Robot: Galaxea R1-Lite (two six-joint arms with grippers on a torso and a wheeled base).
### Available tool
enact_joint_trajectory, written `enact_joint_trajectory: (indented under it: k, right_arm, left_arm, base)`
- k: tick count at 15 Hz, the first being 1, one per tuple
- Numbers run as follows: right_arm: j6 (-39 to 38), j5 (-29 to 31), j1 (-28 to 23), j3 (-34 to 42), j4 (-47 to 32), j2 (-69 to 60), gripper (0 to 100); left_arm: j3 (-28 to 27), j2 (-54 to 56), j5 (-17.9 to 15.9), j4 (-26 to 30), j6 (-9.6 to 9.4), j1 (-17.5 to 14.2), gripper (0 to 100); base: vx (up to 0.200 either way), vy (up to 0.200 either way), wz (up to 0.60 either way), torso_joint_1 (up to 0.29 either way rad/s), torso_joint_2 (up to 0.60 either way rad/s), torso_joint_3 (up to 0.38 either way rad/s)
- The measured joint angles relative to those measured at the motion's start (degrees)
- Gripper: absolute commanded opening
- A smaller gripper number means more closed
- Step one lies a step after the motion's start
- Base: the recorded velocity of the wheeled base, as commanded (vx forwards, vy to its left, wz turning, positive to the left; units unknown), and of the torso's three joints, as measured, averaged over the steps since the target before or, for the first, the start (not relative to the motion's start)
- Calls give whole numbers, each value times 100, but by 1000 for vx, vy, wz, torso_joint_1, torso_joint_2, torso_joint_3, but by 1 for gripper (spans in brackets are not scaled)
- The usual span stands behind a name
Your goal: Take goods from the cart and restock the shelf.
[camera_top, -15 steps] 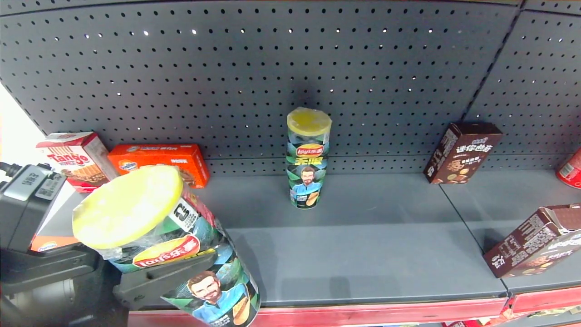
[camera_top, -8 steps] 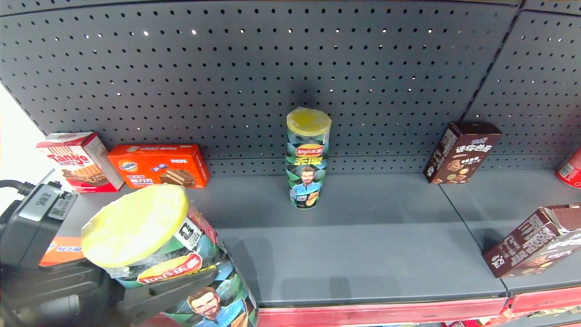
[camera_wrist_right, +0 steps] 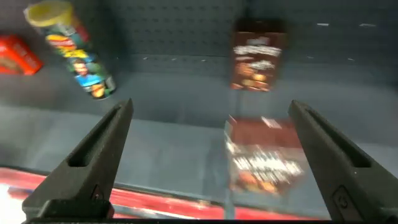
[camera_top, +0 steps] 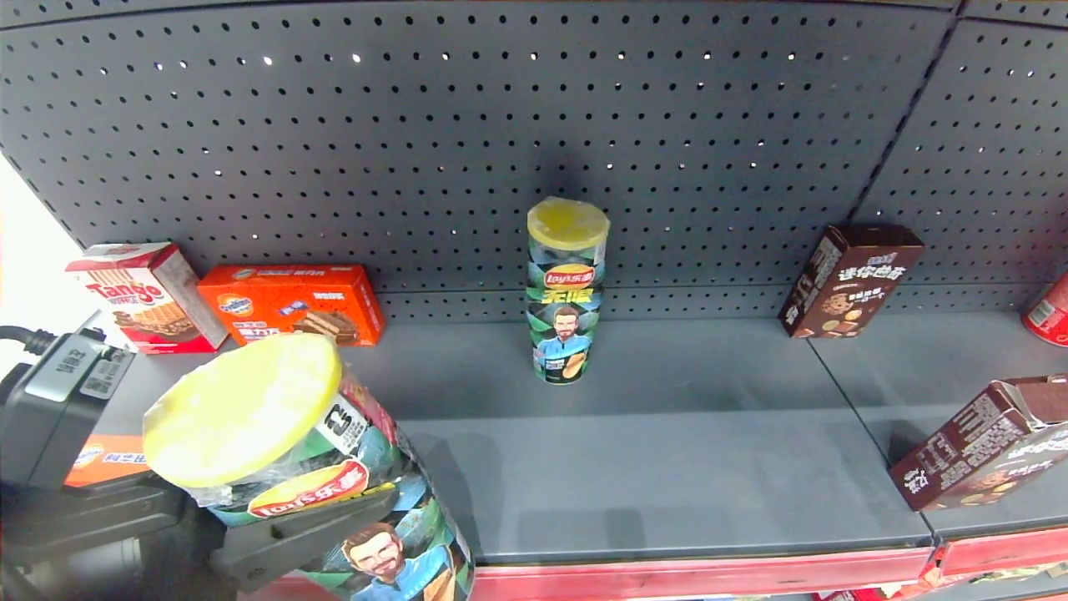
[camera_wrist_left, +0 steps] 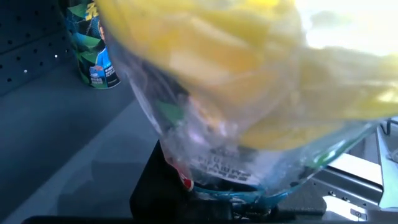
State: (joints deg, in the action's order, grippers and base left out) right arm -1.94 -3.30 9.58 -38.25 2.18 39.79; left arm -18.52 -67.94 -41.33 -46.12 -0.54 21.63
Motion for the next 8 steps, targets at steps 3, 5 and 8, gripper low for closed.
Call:
enact_joint_trajectory:
  k: [3, 5, 8]
  right_arm:
    - [129, -63, 447, -344, 22, 677, 100]
    - [432, -441, 681, -397, 82, 972, 100]
    - [757, -597, 758, -490, 572, 1470, 100]
  left_arm:
    - [-13, -9, 0, 0, 0, 0, 0]
    - [-16, -17, 9, 0, 0, 0, 0]
    - [28, -15, 20, -2, 0, -10, 0]
  base:
    - [0, 0, 0, 0, 0, 0]
    - [0, 0, 0, 0, 0, 0]
    - [0, 0, 0, 0, 0, 0]
